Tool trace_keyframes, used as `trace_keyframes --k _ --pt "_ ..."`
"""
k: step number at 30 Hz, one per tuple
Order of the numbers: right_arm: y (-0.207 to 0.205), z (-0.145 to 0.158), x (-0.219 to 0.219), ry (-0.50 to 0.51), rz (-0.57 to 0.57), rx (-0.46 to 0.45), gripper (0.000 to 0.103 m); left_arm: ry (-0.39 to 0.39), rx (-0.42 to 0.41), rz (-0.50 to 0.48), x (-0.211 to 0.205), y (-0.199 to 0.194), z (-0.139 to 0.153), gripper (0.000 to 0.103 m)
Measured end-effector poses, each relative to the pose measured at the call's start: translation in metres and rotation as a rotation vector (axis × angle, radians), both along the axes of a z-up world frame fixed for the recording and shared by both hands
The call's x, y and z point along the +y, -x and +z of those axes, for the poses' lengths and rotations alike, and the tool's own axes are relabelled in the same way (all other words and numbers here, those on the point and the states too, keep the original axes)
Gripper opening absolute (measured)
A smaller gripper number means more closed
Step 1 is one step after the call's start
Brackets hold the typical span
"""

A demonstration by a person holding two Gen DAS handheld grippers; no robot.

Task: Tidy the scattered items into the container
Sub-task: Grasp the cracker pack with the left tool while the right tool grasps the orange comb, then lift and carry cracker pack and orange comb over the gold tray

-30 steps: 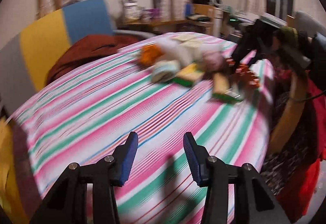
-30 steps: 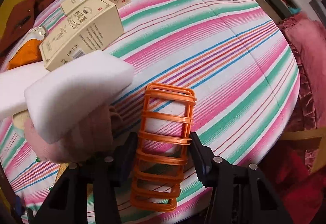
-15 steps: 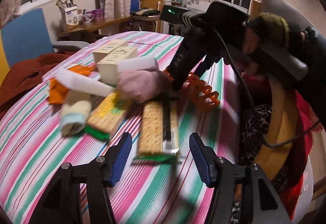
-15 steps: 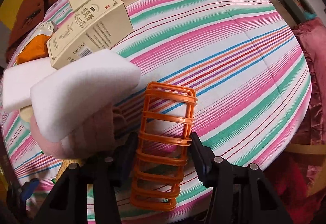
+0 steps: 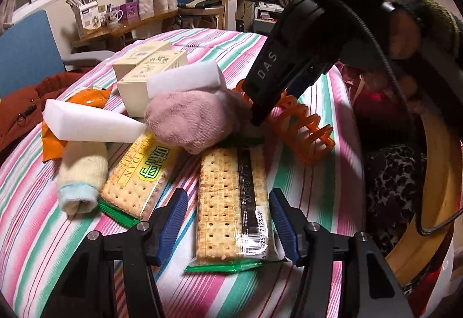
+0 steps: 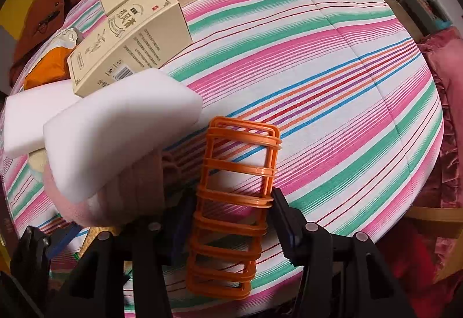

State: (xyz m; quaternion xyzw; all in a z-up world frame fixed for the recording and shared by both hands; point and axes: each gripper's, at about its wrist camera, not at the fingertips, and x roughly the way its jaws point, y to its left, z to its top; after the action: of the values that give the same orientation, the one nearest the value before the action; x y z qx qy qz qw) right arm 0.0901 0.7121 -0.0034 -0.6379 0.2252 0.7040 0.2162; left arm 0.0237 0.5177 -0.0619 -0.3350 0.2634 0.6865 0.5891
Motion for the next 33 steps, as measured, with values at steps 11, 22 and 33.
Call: trace_keyframes --k 11,22,33 --pt "0.009 0.006 -0.004 0.012 -0.014 0.005 0.057 0.009 -0.02 0.061 -0.024 -0.001 -0.003 0.048" --pt "0.006 0.02 -0.006 -0.042 -0.044 -0.008 0.057 -0.008 -0.016 0.243 -0.117 0.008 -0.003 0.048" --pt "-0.011 0.041 -0.05 -0.187 -0.084 -0.007 0.05 -0.067 -0.001 0.415 -0.212 0.01 -0.003 0.048"
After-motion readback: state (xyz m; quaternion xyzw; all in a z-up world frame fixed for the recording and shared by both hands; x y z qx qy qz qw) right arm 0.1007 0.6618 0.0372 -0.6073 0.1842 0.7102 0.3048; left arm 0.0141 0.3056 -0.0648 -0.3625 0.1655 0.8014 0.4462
